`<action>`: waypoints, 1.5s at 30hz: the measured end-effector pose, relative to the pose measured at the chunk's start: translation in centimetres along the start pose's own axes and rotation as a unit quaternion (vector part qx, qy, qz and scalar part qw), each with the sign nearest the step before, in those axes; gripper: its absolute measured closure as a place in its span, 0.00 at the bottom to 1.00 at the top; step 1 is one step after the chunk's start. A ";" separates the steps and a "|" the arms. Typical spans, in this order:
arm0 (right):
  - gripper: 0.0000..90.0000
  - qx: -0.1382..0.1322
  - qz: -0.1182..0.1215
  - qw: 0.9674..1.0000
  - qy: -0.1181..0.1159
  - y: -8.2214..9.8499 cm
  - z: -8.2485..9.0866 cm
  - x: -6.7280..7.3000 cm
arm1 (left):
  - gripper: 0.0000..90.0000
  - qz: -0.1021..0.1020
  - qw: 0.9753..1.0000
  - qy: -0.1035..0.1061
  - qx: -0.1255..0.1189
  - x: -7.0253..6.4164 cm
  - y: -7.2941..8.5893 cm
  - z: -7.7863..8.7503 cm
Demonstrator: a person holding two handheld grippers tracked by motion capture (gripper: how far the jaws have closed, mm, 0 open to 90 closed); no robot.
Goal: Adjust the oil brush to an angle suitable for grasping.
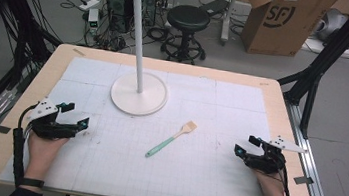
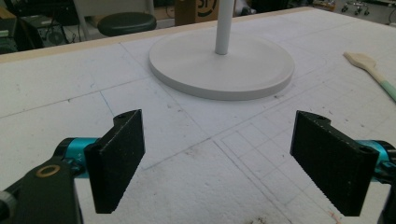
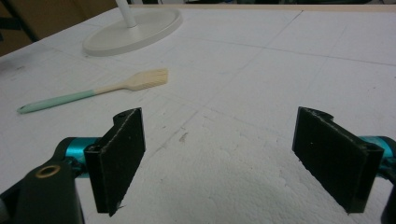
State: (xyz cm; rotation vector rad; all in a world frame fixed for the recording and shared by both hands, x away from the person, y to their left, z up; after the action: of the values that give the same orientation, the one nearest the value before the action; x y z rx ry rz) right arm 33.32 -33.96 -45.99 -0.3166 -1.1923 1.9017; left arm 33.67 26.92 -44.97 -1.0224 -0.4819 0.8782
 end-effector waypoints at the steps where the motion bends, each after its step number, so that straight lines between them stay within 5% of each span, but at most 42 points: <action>1: 0.18 -0.001 0.000 1.000 -0.001 0.0 0.0 0.0 | 0.21 0.000 1.000 -0.001 0.001 0.0 0.0 0.0; 21: 0.19 0.005 0.006 1.000 -0.003 -0.2 0.2 0.1 | 0.22 0.013 1.000 0.016 -0.007 -0.8 -0.6 0.3; 45: 0.19 0.017 0.012 1.000 0.002 -0.4 0.0 0.3 | 0.27 -0.011 0.998 0.055 0.007 -4.8 -3.7 -1.8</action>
State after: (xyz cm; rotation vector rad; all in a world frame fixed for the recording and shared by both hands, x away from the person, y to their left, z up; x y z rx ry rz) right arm 33.30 -33.68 -45.61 -0.3176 -1.1579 1.9387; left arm 33.65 21.22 -42.34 -1.0439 -0.3933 0.8011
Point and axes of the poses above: each handheld gripper's, and its own axes: z roughly backward along the jaws, y roughly out of its underside, x roughly to its left, the point moved 4 cm from there along -z, roughly forward along the jaws, and after that the axes turned 9 degrees about x, right-handed, at the moved point
